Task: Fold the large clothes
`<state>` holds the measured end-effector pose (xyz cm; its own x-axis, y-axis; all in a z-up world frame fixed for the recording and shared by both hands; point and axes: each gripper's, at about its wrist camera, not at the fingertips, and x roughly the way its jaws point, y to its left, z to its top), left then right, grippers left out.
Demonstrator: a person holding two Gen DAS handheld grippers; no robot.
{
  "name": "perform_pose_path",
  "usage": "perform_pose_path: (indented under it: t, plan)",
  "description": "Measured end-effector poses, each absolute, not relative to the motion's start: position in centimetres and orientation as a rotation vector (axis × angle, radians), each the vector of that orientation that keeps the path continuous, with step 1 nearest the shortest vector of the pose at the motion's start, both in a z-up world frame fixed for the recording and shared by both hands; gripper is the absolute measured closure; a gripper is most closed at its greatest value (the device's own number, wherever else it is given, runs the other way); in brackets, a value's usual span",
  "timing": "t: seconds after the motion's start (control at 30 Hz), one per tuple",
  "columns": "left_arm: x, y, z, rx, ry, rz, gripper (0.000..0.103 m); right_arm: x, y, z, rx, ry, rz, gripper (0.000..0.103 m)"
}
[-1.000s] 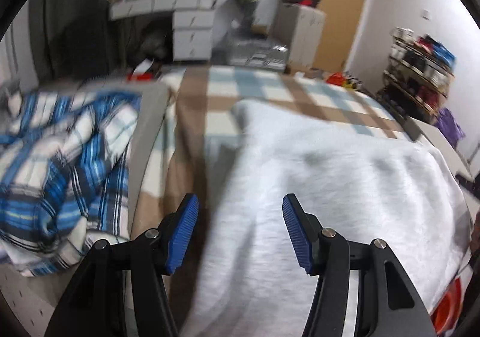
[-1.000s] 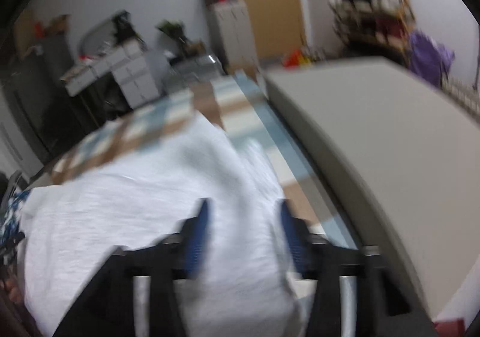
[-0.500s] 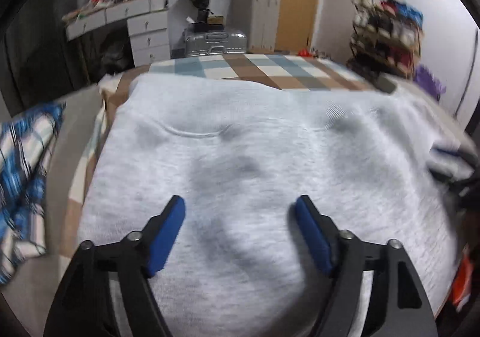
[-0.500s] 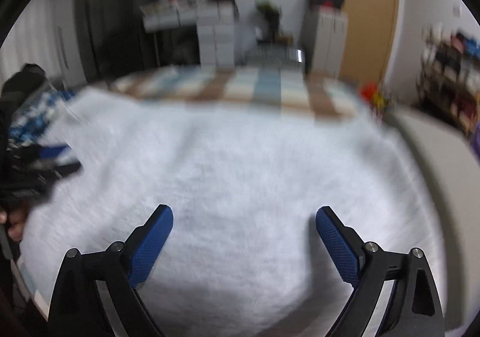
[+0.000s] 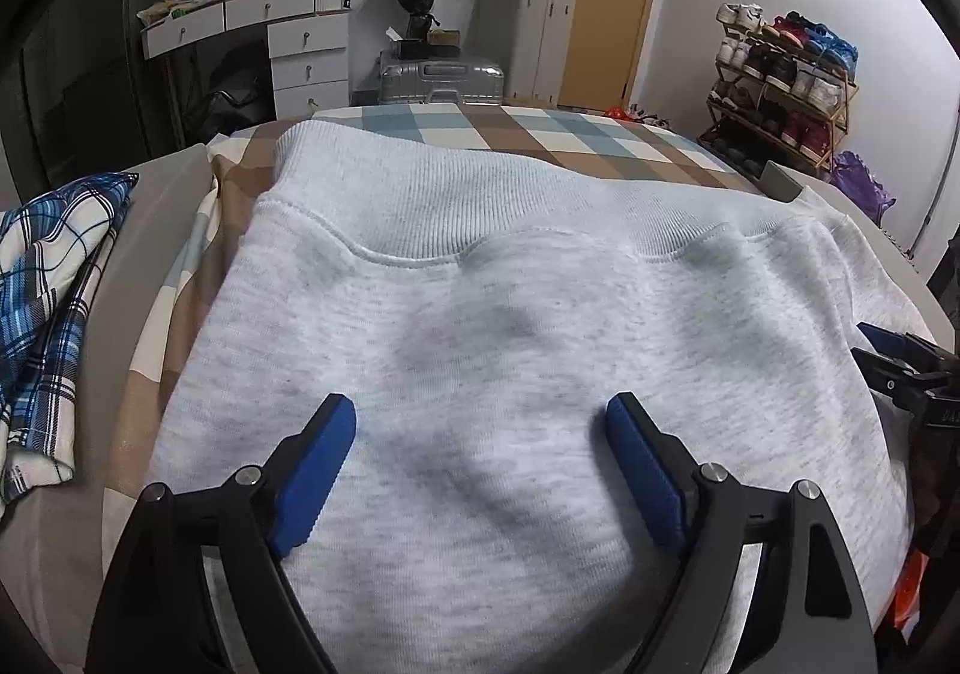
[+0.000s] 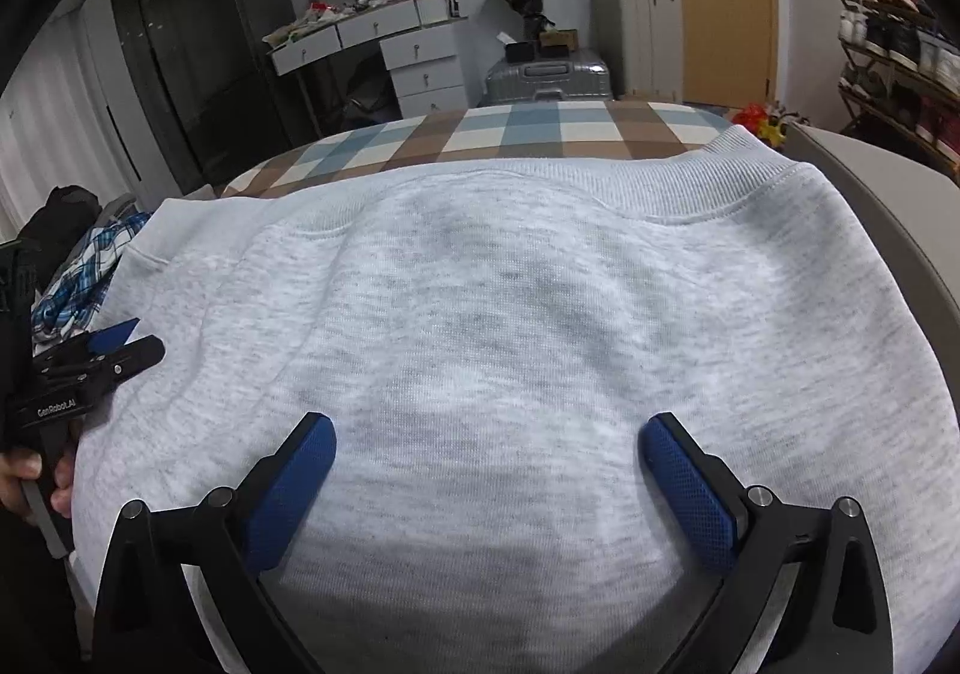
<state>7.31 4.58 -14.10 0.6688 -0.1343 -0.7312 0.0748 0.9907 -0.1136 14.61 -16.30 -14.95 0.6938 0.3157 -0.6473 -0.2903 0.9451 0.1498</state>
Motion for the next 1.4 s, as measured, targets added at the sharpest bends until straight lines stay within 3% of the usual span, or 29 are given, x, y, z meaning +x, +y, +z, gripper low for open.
perform_pose_path:
  t: [0.43,1.27,1.3,1.37,1.4]
  plan:
    - [7.8,4.8,-14.2,-0.108,0.828,-0.112,0.015,14.1,-16.9,-14.7,0.077,0.694,0.35,0.0]
    - [5.5,3.3,-12.2,-0.128,0.838,-0.221,0.014,14.2,-16.8,-14.8,0.079,0.694,0.353,0.0]
    - [5.1,2.7,-11.9,-0.136,0.838,-0.28,0.013,14.2,-16.8,-14.8,0.077,0.695,0.352,0.0]
    - [4.5,1.4,-11.9,-0.11,0.825,-0.318,0.001,14.2,-16.9,-14.8,0.078,0.695,0.352,0.0]
    - [4.4,0.9,-12.1,-0.083,0.823,-0.306,0.001,14.2,-16.9,-14.8,0.079,0.695,0.353,0.0]
